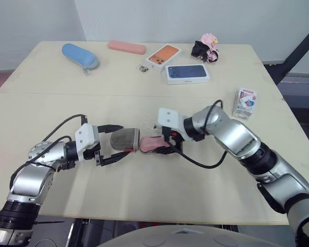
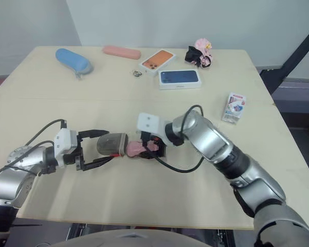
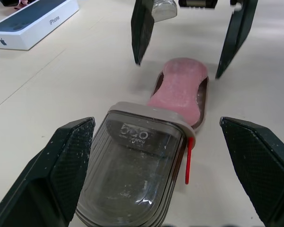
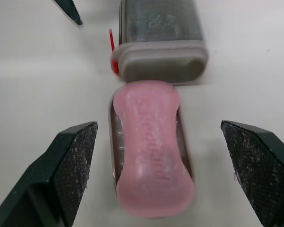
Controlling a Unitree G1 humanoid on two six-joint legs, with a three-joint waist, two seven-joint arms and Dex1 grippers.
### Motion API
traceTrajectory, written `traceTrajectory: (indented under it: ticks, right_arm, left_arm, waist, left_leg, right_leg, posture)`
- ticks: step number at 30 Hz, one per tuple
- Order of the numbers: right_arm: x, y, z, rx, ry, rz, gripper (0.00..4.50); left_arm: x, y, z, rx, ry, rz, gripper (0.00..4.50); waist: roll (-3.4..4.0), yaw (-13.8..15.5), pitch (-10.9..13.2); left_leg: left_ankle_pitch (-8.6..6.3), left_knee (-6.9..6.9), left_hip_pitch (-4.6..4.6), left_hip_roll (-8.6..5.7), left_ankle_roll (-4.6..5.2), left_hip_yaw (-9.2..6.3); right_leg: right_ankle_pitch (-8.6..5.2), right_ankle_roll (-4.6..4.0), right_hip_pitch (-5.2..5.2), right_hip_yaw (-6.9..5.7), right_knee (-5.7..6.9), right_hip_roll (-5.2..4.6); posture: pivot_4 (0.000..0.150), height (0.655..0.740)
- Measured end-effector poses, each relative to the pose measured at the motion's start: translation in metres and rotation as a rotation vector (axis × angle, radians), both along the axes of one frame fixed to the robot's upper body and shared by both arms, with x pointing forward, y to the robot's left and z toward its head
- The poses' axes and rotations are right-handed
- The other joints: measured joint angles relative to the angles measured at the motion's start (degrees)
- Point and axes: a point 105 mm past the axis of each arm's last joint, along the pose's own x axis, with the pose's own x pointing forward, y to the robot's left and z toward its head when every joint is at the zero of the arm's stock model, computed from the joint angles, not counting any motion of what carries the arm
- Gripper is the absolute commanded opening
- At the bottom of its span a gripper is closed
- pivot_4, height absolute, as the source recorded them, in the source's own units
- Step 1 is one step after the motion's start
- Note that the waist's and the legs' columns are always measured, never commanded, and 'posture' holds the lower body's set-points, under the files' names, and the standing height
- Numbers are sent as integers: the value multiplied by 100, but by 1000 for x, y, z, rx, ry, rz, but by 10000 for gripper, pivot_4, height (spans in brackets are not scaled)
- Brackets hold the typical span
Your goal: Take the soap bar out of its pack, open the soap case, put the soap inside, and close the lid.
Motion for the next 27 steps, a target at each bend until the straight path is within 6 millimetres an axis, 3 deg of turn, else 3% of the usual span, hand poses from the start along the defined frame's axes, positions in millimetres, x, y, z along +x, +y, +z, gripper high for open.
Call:
traceTrajectory:
  ticks: [6, 12, 17, 27]
  right_arm:
    - [-9, -64, -10, 223, 8, -51, 44924]
    - [-18, -115, -33, 285, -17, -105, 44924]
    - [-21, -136, -44, 294, -40, -135, 44924]
    - [-29, -137, -51, 299, -54, -140, 44924]
  left_arm:
    - [7, 3, 1, 114, -5, -82, 45000]
    - [14, 3, 3, 191, 4, -145, 45000]
    - [22, 5, -2, 282, 14, -179, 45000]
    - [31, 6, -11, 377, 2, -234, 45000]
  waist:
    - [-3, 55, -2]
    - [-7, -46, -5]
    - [-7, -95, -5]
    - [-8, -103, -6]
  left_leg:
    - [-1, 0, 2, -2, 2, 1]
    - [-1, 1, 4, -3, 4, 1]
    - [2, 1, 5, -5, 9, -1]
    - [4, 3, 5, -7, 14, -4]
  right_leg:
    - [0, 0, 1, 2, -21, -6]
    - [-1, -1, 4, 3, -19, -5]
    - [-1, -1, 7, 1, -20, -7]
    - [-1, -1, 15, -4, -25, -8]
  posture:
    - [1500, 7400]
    - [1500, 7400]
    - [1500, 7400]
    - [1500, 7400]
